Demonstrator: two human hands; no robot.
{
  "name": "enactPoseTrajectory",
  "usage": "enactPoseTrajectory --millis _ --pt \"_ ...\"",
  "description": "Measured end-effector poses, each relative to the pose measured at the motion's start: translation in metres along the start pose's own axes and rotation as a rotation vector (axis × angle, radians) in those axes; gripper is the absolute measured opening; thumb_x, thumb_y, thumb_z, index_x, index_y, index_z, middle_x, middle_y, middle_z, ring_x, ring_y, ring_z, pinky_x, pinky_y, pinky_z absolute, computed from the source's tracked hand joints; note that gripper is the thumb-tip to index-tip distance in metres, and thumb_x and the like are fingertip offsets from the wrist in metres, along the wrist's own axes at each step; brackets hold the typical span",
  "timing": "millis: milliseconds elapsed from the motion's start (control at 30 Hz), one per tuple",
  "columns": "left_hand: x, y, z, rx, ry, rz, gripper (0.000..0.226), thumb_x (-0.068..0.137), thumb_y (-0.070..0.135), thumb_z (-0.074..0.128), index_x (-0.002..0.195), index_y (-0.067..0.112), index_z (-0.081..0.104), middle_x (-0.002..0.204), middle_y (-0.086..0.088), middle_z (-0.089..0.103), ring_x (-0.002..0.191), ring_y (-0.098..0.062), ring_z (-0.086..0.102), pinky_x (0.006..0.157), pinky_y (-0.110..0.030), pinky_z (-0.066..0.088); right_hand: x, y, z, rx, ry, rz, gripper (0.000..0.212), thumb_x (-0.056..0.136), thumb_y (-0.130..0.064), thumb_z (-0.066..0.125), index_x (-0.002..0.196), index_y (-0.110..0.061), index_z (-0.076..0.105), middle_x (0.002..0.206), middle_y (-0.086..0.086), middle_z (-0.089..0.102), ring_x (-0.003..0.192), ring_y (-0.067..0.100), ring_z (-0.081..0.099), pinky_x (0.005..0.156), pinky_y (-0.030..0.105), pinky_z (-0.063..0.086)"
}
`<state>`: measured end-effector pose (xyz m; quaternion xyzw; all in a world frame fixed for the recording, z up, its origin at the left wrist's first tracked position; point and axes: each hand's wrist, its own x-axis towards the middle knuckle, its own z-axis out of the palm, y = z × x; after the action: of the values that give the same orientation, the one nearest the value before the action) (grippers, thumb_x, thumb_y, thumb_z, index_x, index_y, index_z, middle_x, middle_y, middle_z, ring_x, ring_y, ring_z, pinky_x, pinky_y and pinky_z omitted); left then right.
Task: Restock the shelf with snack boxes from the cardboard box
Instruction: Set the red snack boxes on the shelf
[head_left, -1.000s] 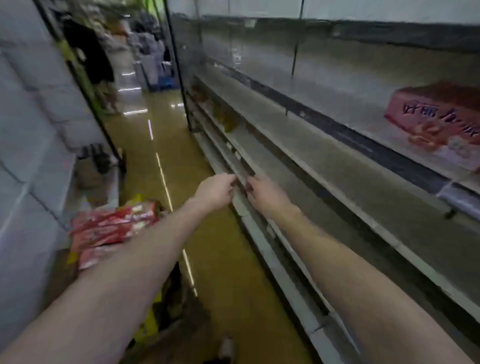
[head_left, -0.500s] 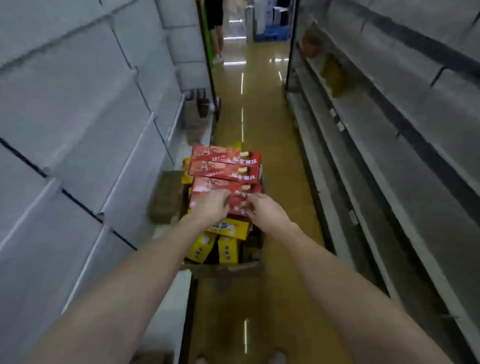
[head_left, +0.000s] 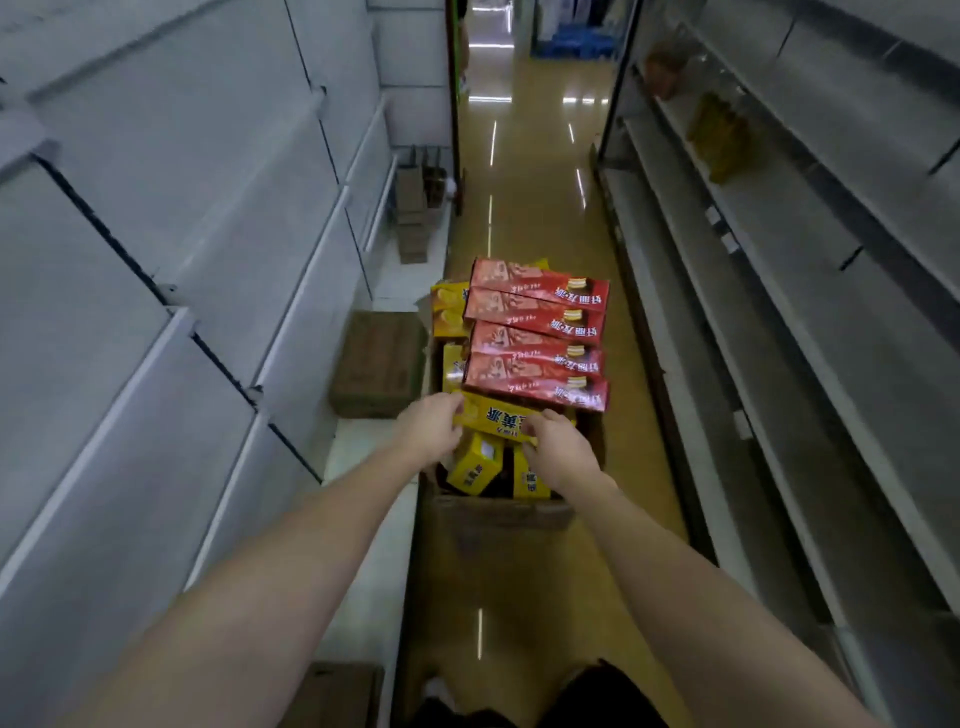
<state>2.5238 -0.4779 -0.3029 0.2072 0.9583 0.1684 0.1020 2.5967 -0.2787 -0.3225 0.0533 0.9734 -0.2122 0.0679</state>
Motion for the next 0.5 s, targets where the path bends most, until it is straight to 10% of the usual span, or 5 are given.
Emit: enactPoseTrajectory --millis 500 --pt "0.066 0.045 -0.009 0.011 0.085 0.191 0.029 0.094 0.017 0.056 0.123 0.014 0.059 0.118 -0.002 0.062 0.103 -0.022 0.062 0.075 -0.033 0.051 0.042 0.035 -0.039 -0.002 0.246 0.093 0.028 0.094 -0.022 0.058 0.122 -0.017 0.058 0.116 0.0 0.058 0.105 0.02 0.056 0.086 0.036 0.053"
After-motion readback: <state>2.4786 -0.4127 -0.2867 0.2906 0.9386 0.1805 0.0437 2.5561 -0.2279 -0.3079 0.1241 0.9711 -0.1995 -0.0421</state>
